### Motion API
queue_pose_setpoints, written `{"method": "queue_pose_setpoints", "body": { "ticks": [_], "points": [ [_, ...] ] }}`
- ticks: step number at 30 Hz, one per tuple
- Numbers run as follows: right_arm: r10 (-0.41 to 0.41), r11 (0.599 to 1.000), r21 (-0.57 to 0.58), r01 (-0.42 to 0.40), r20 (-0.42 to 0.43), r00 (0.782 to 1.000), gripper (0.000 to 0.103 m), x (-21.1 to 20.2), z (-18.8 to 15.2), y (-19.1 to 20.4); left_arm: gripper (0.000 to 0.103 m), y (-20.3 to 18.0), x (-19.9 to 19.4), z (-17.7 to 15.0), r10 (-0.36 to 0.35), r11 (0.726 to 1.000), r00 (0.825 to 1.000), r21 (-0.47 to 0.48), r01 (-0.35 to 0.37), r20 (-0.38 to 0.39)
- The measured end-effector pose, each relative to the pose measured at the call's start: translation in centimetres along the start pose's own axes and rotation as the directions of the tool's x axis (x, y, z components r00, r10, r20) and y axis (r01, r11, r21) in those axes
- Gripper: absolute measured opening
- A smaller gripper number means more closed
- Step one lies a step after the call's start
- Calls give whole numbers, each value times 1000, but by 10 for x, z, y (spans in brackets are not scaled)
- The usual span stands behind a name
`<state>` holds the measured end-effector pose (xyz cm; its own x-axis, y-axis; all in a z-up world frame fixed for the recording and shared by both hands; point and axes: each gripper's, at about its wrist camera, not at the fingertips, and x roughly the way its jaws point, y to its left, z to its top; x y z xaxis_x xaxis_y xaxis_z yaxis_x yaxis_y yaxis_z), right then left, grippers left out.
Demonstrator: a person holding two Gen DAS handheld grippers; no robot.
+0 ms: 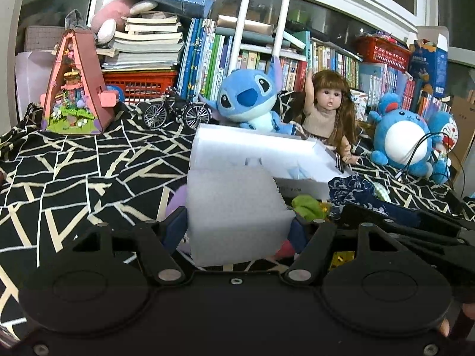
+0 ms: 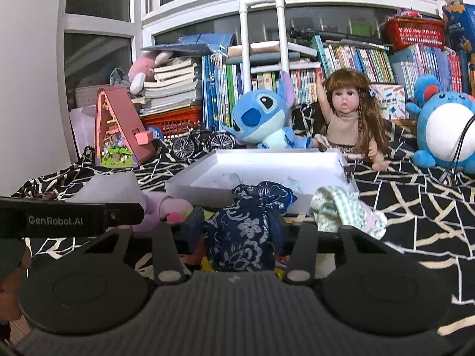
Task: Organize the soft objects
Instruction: 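Carry the foam block and blue floral pouch into the white box with both grippers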
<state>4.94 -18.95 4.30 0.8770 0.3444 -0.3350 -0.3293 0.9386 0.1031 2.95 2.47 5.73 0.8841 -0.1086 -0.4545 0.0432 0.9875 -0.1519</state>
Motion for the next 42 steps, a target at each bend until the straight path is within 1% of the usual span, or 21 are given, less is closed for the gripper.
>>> {"method": "queue_pose_setpoints", "body": {
  "ticks": [5, 9, 14, 19, 22, 25, 28, 31, 34, 42],
  "points": [
    [-2, 1000, 4, 2, 31, 1000, 50, -2, 13, -5, 66, 3, 3, 14, -13, 1000, 1000, -1, 13, 12],
    [-10, 1000, 14, 10, 47, 999, 50, 2, 25, -12, 66, 5, 8, 32, -28, 1000, 999, 4, 28, 24],
    [-24, 999, 50, 22, 38, 999, 50, 15, 46, -29, 66, 9, 23, 60, -54, 999, 998, -6, 54, 24],
    [-47, 996, 74, 45, 24, 999, 50, 35, 72, -50, 66, 14, 48, 90, -75, 997, 996, -17, 76, 55],
    [-52, 994, 94, 51, 4, 999, 50, 50, 86, -63, 66, 13, 71, 107, -78, 997, 996, -16, 78, 32],
    [-29, 995, 90, 31, -18, 999, 50, 67, 96, -74, 66, 12, 97, 119, -74, 997, 997, -23, 73, -8],
    [-30, 996, 86, 38, -90, 995, 51, 90, 101, -82, 66, 13, 127, 127, -69, 997, 995, -31, 67, -69],
    [-11, 992, 125, 31, -155, 988, 51, 113, 98, -92, 66, 14, 154, 128, -65, 997, 989, -44, 60, -135],
    [10, 986, 163, 23, -197, 980, 51, 131, 91, -100, 66, 14, 176, 124, -41, 998, 983, -51, 33, -179],
    [-27, 982, 173, 74, -259, 965, 51, 160, 74, -104, 66, 5, 204, 109, -10, 1000, 974, -12, 7, -227]
  ]
}}
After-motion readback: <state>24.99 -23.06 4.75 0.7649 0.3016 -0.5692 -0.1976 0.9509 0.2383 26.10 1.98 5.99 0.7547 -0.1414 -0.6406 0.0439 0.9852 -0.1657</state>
